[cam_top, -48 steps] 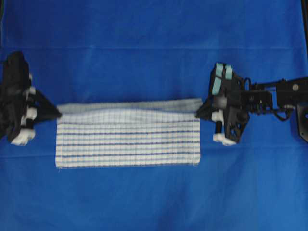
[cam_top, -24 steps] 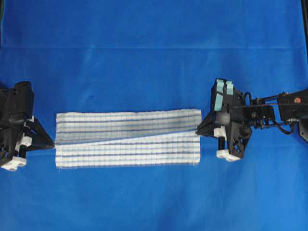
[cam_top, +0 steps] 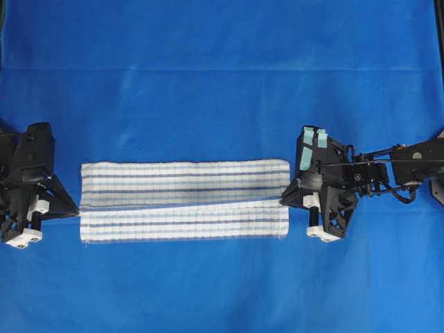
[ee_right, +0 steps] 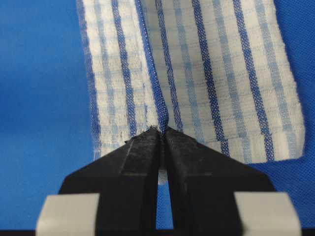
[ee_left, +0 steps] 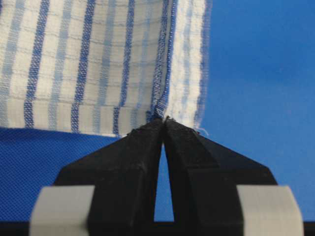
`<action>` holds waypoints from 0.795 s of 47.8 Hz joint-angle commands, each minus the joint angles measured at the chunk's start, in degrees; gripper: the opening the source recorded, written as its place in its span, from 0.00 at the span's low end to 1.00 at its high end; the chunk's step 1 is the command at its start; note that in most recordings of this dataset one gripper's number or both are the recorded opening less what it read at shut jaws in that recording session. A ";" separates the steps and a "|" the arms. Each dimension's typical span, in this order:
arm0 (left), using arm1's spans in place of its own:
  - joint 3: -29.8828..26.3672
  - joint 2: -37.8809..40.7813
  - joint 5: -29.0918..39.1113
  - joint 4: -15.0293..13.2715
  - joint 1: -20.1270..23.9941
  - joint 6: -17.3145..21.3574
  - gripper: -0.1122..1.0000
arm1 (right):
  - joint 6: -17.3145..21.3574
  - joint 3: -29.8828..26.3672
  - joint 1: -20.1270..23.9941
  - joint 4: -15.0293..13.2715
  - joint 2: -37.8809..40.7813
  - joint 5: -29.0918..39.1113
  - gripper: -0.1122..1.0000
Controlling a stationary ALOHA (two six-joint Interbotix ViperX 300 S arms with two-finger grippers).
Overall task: Fold the blue towel.
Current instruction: 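Release the corners and lift both grippers away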
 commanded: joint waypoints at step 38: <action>-0.79 -2.11 0.09 0.62 11.69 2.81 0.81 | -0.62 -1.67 -8.53 -2.55 -1.67 0.09 0.63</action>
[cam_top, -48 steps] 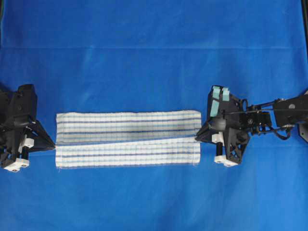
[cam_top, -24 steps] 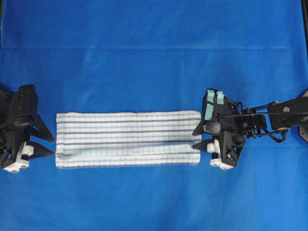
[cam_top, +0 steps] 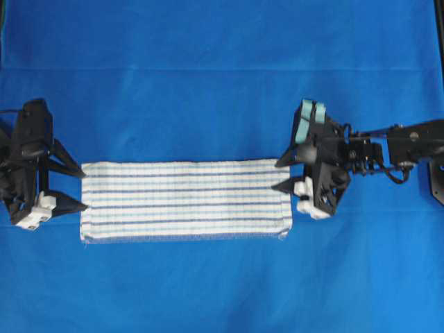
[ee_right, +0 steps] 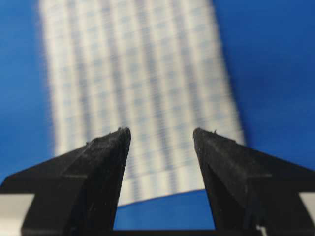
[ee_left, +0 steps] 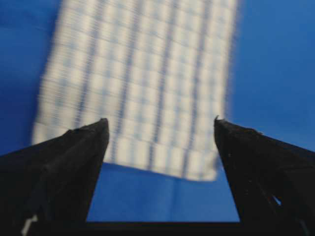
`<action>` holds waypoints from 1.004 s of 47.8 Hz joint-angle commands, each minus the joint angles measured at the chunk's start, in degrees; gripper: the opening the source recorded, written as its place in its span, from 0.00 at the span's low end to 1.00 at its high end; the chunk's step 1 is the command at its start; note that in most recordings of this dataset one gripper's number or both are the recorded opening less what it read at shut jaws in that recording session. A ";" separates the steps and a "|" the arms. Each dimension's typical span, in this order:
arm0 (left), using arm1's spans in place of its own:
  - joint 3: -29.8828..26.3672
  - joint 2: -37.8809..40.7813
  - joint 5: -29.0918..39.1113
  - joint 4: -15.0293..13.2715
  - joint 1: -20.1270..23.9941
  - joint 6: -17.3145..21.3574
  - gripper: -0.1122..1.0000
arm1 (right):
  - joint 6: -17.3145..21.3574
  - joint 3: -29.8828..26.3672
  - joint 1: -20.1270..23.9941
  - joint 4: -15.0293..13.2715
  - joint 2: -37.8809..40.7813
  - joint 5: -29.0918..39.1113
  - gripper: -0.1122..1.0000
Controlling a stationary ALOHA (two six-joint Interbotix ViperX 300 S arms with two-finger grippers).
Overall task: Fold the blue towel.
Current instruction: 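Release the corners and lift both grippers away, then grasp the folded strip's left and right ends with both grippers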
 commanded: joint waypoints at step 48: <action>0.00 20.21 -4.04 0.18 10.37 4.75 0.64 | -0.26 -0.35 -4.22 -1.76 9.49 -2.55 0.61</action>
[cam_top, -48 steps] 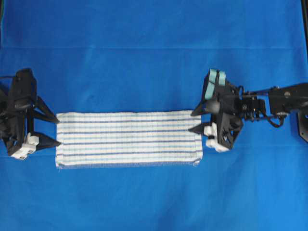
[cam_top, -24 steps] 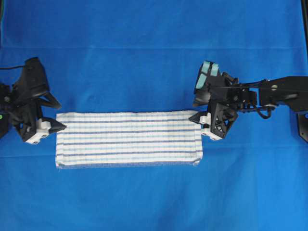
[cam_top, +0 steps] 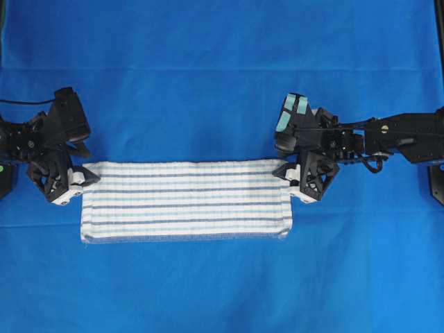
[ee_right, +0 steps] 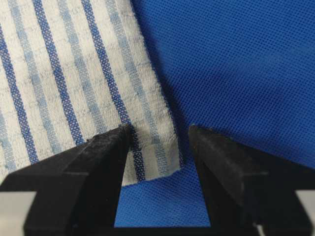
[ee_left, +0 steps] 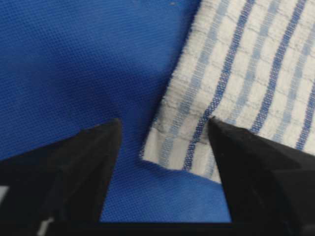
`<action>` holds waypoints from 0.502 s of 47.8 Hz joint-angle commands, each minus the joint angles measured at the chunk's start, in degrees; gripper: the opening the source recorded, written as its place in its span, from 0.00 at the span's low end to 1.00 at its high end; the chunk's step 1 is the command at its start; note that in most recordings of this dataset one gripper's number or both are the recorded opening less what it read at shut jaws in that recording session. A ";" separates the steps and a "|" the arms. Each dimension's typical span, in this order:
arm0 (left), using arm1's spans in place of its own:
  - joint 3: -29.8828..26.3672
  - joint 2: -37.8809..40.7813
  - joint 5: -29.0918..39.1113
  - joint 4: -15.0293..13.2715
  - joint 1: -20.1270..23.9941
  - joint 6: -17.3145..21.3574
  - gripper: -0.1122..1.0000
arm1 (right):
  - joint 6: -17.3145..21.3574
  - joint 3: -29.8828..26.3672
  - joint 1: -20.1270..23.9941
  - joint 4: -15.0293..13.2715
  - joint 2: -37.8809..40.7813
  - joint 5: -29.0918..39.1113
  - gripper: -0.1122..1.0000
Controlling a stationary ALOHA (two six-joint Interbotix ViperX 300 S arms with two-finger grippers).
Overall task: Fold the blue towel.
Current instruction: 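Grasp the folded strip's left and right ends with both grippers, then lift the strip and rotate it vertical, left gripper swinging toward near side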
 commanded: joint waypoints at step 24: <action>0.79 0.53 2.20 -0.35 -0.18 -0.53 0.14 | -0.26 -0.26 -0.09 -1.32 -0.44 -0.70 0.14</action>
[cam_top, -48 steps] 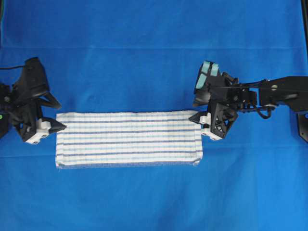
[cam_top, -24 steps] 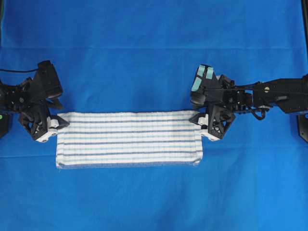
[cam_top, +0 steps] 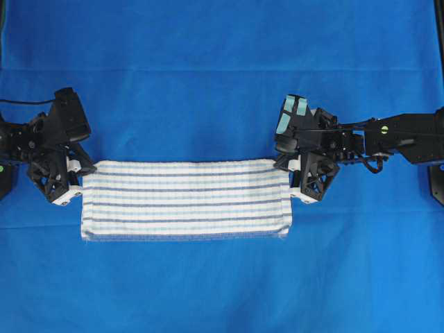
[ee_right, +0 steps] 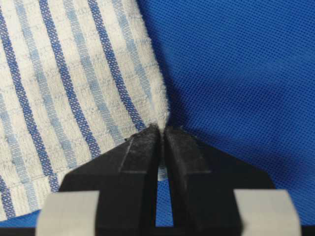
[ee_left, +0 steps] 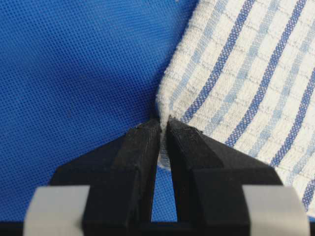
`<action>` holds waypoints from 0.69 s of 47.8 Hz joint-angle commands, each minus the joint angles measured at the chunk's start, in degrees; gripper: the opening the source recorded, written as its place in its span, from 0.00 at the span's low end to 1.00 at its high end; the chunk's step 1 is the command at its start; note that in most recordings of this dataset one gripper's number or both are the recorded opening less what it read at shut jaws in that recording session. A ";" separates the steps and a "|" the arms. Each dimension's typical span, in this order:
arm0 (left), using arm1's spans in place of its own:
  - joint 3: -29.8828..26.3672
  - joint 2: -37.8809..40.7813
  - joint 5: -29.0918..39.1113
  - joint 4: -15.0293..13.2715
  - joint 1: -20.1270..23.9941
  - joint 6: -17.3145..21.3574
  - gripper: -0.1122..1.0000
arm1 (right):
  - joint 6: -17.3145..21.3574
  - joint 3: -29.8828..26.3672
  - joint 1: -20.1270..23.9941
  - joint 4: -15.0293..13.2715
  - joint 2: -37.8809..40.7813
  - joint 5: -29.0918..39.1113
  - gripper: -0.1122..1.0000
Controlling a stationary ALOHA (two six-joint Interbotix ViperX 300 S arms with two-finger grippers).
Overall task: Fold the blue towel.
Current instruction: 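Lift the strip and rotate it vertical, left gripper swinging toward near side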
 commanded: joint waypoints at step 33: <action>-8.61 -20.92 20.92 -0.18 -0.18 -0.09 0.14 | -0.18 -4.48 -0.09 -0.97 -18.28 15.29 0.14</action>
